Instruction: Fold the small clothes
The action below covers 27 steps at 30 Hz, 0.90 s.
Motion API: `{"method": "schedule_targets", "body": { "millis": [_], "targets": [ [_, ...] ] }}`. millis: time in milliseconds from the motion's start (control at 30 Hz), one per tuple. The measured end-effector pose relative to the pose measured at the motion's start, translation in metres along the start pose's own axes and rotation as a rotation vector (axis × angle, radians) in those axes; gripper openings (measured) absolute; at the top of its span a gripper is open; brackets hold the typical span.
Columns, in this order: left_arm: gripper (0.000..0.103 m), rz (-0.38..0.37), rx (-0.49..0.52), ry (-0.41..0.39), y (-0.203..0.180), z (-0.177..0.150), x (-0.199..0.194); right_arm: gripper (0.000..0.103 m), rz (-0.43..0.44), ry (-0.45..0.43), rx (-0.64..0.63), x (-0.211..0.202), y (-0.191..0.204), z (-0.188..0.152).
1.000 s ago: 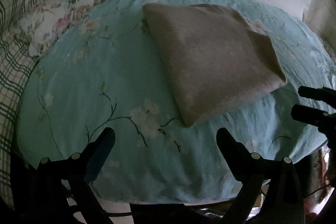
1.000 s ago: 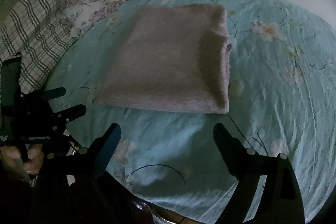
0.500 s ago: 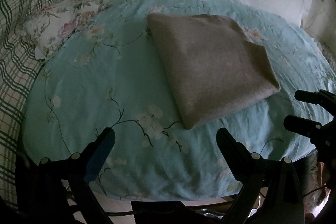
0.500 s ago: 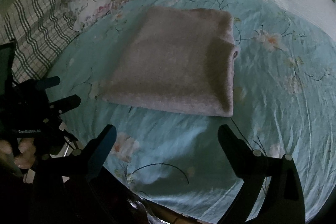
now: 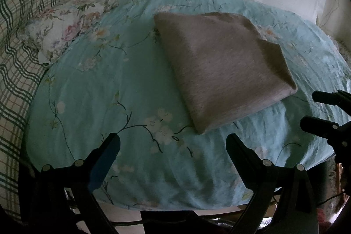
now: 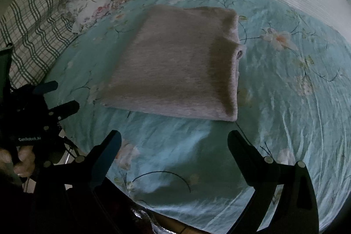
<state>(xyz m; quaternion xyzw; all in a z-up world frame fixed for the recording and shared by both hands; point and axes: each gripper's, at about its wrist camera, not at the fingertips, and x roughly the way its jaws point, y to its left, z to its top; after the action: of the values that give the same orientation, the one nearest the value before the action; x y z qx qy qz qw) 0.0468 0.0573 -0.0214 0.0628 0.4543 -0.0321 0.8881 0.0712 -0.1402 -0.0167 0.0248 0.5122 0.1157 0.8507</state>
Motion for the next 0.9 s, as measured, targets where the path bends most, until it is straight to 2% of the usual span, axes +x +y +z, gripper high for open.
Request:
{"method": "schedule_targets", "body": {
  "millis": [500, 900],
  "targets": [
    [0.097, 0.008, 0.002, -0.010, -0.001, 0.001, 0.000, 0.098, -0.002, -0.014, -0.006, -0.002, -0.004, 0.002],
    [0.098, -0.013, 0.014, -0.053, -0.007, 0.007, -0.011, 0.098, 0.010, -0.047, -0.011, -0.007, 0.004, 0.002]
  ]
}}
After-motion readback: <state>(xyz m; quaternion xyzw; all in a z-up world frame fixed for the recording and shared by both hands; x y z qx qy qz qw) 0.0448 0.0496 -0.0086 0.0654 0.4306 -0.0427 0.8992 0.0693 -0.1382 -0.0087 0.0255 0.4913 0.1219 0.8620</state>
